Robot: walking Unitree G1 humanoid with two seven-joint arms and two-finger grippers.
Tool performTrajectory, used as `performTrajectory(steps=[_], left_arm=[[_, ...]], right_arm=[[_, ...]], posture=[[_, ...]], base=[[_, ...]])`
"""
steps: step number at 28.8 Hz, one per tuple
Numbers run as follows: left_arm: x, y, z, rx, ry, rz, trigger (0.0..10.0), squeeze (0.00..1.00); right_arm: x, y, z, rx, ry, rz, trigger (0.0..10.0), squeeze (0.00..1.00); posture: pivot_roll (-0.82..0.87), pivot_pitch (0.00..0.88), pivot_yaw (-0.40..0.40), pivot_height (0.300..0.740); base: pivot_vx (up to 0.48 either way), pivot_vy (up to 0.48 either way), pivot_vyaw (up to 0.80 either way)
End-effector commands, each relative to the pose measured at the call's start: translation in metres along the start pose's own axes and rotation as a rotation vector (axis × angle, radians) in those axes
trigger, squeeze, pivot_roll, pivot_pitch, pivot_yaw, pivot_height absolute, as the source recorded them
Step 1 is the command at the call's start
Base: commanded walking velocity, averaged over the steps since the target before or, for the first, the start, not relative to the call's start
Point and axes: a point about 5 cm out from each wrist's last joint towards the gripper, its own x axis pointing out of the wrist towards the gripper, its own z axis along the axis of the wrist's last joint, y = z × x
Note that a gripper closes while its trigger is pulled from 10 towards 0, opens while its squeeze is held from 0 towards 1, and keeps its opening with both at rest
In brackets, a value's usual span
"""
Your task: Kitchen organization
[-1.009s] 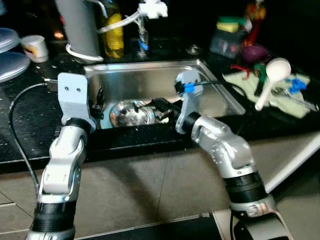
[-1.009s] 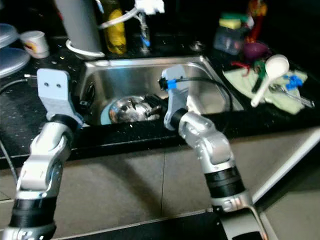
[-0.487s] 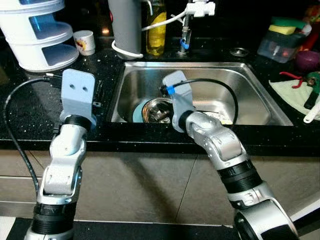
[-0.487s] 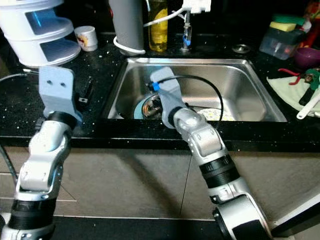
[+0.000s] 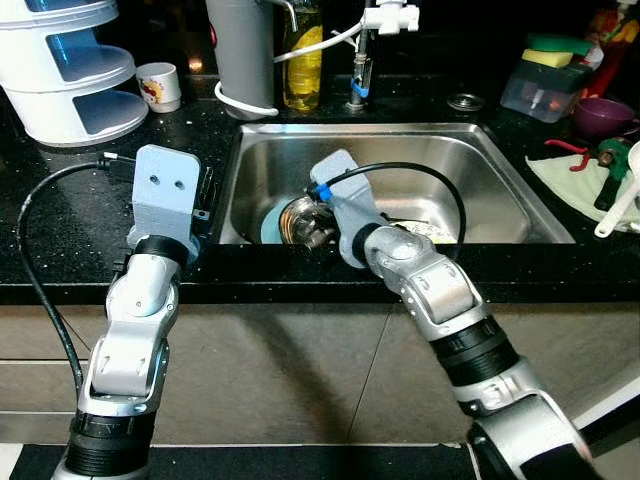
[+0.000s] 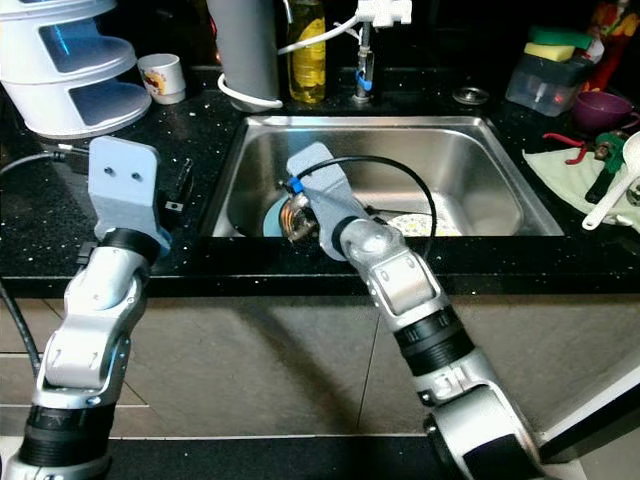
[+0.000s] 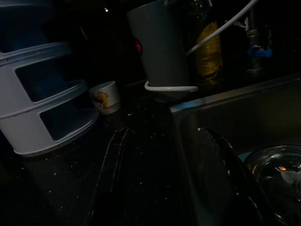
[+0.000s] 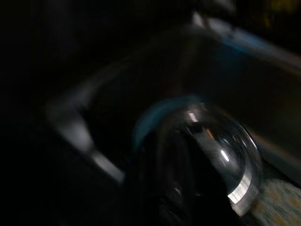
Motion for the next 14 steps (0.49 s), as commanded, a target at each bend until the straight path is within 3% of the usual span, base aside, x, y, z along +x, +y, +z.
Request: performTrajectory(steps=[1,2,3,4,10,14], left_arm=[[-0.002,-0.001,-0.004,0.015,0.016,0.002,10.0,0.0],[-0.002,-0.001,-0.004,0.015,0.016,0.002,10.0,0.0],[-0.004,0.001,-0.007,0.025,0.033,0.013,10.0,0.0],[-0.005,0.003,-0.009,0.029,0.046,0.023,10.0,0.0],[-0.005,0.007,-0.01,0.011,0.057,0.042,10.0,0.0],[-0.005,0.008,-0.01,-0.012,0.063,0.059,10.0,0.0]], right_arm=[[-0.002,-0.002,0.006,0.052,-0.054,-0.008,10.0,1.0],[-0.002,-0.002,0.006,0.052,-0.054,-0.008,10.0,1.0],[-0.004,-0.009,0.019,0.19,-0.176,-0.054,10.0,0.82],[-0.009,-0.016,0.026,0.288,-0.265,-0.078,10.0,0.0],[-0.02,-0.027,0.024,0.404,-0.353,-0.06,10.0,0.0],[-0.024,-0.027,0.017,0.414,-0.359,-0.041,10.0,0.0]], posture=[[0.03,0.0,-0.046,0.74],[0.03,0.0,-0.046,0.74],[0.03,0.0,-0.043,0.74],[0.03,0.0,-0.04,0.74],[0.03,0.0,-0.033,0.74],[0.03,0.0,-0.033,0.74]], base=[[0.0,0.0,0.0],[0.0,0.0,0.0],[0.0,0.0,0.0],[0.0,0.0,0.0],[0.0,0.0,0.0],[0.0,0.0,0.0]])
